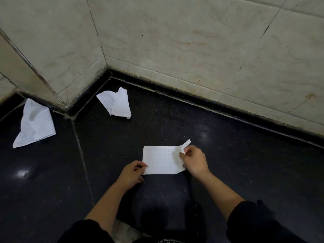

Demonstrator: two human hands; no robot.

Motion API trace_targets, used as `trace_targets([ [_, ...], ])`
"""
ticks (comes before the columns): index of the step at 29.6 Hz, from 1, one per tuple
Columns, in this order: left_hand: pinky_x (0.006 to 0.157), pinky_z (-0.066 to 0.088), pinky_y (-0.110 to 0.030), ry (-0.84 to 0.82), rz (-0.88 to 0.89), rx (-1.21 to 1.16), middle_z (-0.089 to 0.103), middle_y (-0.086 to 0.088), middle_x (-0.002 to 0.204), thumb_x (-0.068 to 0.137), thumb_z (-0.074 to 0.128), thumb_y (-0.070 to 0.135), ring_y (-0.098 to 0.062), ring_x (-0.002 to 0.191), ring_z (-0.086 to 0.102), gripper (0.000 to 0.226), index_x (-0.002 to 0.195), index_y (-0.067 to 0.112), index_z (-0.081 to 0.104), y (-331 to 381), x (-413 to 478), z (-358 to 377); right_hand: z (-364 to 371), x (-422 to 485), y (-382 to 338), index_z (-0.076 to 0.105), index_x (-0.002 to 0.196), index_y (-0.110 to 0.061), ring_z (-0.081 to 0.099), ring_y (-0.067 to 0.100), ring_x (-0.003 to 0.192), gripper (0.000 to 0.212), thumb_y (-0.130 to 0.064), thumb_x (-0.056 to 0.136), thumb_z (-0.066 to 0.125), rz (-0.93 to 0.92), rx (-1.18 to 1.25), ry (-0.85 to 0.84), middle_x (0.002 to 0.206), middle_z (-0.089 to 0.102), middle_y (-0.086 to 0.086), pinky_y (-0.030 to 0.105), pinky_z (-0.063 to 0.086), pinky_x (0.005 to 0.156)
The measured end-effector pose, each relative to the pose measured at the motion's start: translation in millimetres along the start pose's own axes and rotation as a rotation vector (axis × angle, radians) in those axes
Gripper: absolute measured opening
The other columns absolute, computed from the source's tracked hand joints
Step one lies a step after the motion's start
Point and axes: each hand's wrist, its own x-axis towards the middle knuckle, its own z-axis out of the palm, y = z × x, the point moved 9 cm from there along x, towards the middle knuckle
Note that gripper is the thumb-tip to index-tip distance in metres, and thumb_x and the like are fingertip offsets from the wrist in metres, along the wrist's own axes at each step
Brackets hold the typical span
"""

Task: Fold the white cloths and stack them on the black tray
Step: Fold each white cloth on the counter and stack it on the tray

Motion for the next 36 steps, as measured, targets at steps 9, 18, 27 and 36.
trace_targets([
  [9, 0.058, 0.050, -0.015, -0.009, 0.002, -0.126, 0.061, -0.007, 0.097, 0.096, 0.055, 0.014, -0.009, 0.069, 0.061, 0.015, 0.109, 0.018, 0.061, -7, 1, -2, 76, -3, -44, 0.060, 0.093, -0.012, 0.065, 0.022, 0.088, 0.014, -0.025, 0.088, 0.062, -0.046, -0.223, -0.180, 0.090, 0.064, 0.003, 0.033, 0.053, 0.077],
  [18, 0.062, 0.052, -0.017, -0.038, 0.003, -0.174, 0.063, -0.007, 0.099, 0.100, 0.046, 0.020, -0.011, 0.072, 0.062, 0.020, 0.115, 0.014, 0.059, -6, -1, -3, 116, -6, -46, 0.056, 0.090, -0.012, 0.066, 0.024, 0.089, 0.004, -0.015, 0.087, 0.056, 0.012, -0.250, -0.288, 0.085, 0.063, 0.004, 0.029, 0.049, 0.073],
  [27, 0.068, 0.057, -0.024, -0.027, -0.035, -0.245, 0.060, -0.006, 0.091, 0.102, 0.041, 0.035, -0.018, 0.075, 0.062, 0.033, 0.109, 0.011, 0.062, -4, -2, -5, 125, -9, -43, 0.065, 0.079, -0.009, 0.059, 0.013, 0.058, 0.009, -0.011, 0.086, 0.058, 0.088, -0.084, -0.397, 0.073, 0.064, 0.004, 0.025, 0.052, 0.061],
  [36, 0.062, 0.055, -0.022, 0.008, -0.038, -0.197, 0.065, -0.012, 0.101, 0.092, 0.063, 0.016, -0.017, 0.071, 0.067, 0.017, 0.107, 0.010, 0.059, -3, -2, -8, 81, 2, -22, 0.066, 0.082, -0.005, 0.056, 0.013, 0.051, 0.014, -0.008, 0.090, 0.055, 0.204, 0.148, -0.272, 0.071, 0.067, 0.008, 0.017, 0.038, 0.040],
])
